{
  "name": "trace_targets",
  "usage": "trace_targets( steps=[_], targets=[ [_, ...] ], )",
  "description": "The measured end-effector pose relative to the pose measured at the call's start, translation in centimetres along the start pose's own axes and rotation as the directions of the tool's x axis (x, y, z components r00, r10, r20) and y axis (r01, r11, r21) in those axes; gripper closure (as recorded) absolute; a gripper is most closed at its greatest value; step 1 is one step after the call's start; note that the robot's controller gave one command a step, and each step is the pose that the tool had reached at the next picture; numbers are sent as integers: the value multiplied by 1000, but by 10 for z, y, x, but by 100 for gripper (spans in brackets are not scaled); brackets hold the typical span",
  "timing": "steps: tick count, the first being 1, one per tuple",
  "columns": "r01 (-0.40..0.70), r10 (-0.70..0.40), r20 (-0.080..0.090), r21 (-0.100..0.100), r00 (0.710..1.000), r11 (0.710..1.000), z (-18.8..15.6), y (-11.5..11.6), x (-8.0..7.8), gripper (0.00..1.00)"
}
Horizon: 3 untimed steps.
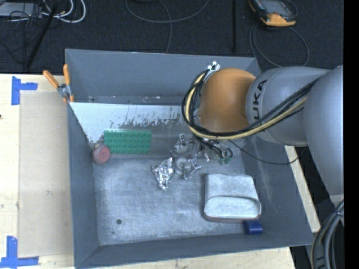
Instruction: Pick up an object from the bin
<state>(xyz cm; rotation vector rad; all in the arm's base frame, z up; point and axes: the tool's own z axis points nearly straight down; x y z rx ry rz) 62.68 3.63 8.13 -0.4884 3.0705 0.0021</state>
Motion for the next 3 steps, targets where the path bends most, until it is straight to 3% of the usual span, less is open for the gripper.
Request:
trace_targets(
  steps=[1, 2, 3],
  targets=[
    [251, -251, -22, -9, 968, 968, -144, 19, 1, 100],
    [247, -248, -28, -12, 968, 969, -140, 18, 2, 0],
    [159, -159, -29, -10, 987, 987, 12, 26, 5, 0]
  ],
)
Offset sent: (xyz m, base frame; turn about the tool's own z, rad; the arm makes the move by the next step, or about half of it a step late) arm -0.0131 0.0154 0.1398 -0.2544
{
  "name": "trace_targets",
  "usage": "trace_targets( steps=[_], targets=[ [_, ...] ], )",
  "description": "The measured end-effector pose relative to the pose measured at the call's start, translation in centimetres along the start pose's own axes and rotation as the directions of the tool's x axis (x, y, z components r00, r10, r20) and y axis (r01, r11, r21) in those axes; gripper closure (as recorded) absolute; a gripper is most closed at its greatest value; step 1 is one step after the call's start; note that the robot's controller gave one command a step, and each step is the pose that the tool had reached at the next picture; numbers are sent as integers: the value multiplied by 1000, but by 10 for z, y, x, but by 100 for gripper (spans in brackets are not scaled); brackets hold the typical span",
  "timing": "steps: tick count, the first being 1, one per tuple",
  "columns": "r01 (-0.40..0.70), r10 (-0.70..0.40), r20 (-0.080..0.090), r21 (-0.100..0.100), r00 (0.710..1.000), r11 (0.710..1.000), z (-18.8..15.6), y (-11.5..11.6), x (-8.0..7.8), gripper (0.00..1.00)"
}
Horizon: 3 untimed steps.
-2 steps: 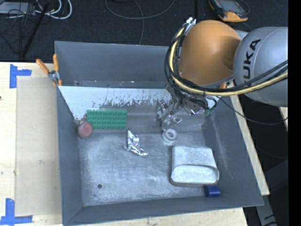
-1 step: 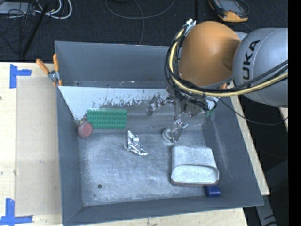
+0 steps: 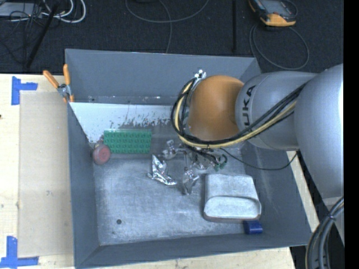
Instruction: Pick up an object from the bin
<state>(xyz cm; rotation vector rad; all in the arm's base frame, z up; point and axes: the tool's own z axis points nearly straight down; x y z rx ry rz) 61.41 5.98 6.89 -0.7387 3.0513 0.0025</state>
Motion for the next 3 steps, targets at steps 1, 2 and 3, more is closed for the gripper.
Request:
trace_targets(
  steps=[1, 2, 3],
  targets=[
    [100, -100, 1, 2, 995, 995, -3, 59, -13, 0],
    [95, -95, 9, 2, 995, 995, -6, 58, -15, 100],
    [138, -138, 6, 4, 990, 990, -144, 62, -15, 100]
  ],
)
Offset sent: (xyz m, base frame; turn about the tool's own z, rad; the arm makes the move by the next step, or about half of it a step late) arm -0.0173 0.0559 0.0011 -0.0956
